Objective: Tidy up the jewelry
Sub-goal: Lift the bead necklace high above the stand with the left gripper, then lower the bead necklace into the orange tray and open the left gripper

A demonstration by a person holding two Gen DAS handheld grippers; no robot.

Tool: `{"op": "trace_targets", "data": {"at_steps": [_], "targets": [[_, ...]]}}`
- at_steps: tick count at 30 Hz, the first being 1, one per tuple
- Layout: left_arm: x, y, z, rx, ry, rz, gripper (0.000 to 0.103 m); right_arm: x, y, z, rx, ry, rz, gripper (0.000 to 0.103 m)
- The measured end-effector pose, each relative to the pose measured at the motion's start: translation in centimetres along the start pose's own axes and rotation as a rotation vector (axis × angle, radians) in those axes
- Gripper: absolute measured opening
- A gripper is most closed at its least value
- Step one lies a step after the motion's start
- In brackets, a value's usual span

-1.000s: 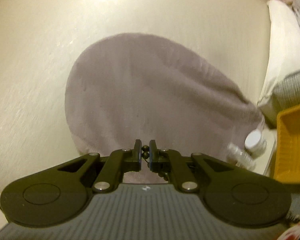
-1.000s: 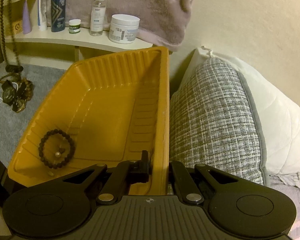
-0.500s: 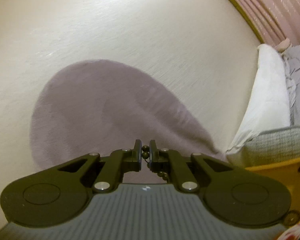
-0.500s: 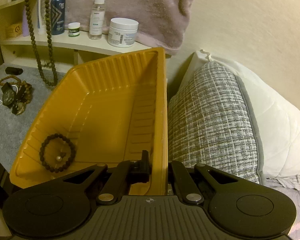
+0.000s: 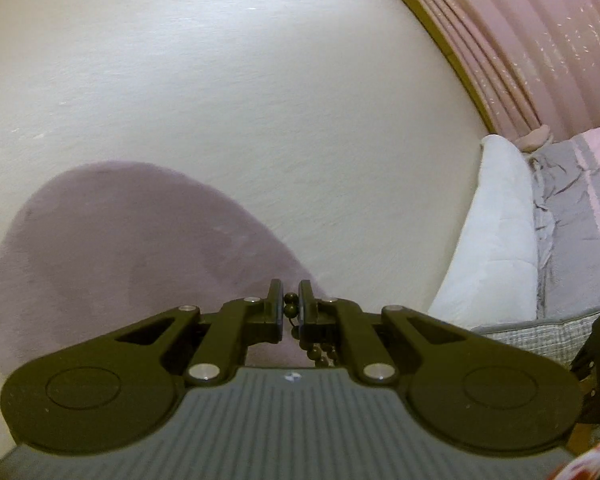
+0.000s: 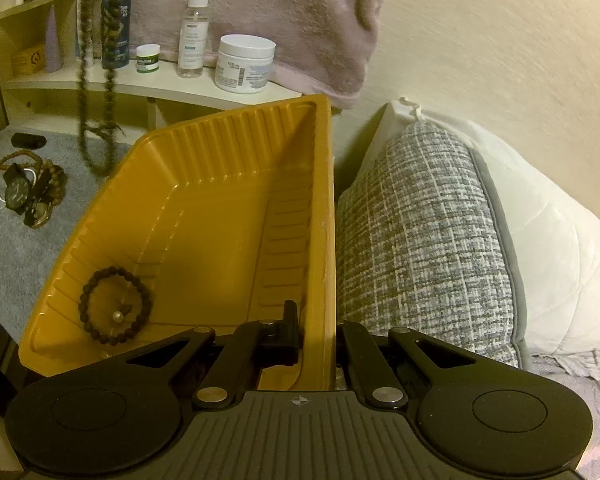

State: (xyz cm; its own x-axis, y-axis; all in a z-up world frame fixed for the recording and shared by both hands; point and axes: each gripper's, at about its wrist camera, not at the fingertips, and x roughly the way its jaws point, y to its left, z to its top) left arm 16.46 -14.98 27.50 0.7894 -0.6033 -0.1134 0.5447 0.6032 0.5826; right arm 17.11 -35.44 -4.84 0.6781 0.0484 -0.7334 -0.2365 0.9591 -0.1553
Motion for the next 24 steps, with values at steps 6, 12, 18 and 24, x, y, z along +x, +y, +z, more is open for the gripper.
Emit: {"op": "trace_targets", "data": {"at_steps": [6,12,18,24], "targets": [[2.7,-2.0,-2.1,-0.021,0.081,-0.09,0.006,0.0,-0.2,-0.1,0.002,-0.002,0.006,0.003],[5.3,-4.6,-6.7,-0.074,0.225,-0.204,0.006,0.1,-0.3,-0.3,0.009,0.005,0.009,0.003],[7.9,-7.6,-11.1,-0.106,0.348,-0.291,0.006,0.4,-0.7,-0.4,0.07,0.006,0.019,0.003],[9.6,-9.9,-14.3,-0.139,0.426,-0.343,0.006,0.4,-0.2,-0.7,0.115,-0.022,0.004,0.003]]}}
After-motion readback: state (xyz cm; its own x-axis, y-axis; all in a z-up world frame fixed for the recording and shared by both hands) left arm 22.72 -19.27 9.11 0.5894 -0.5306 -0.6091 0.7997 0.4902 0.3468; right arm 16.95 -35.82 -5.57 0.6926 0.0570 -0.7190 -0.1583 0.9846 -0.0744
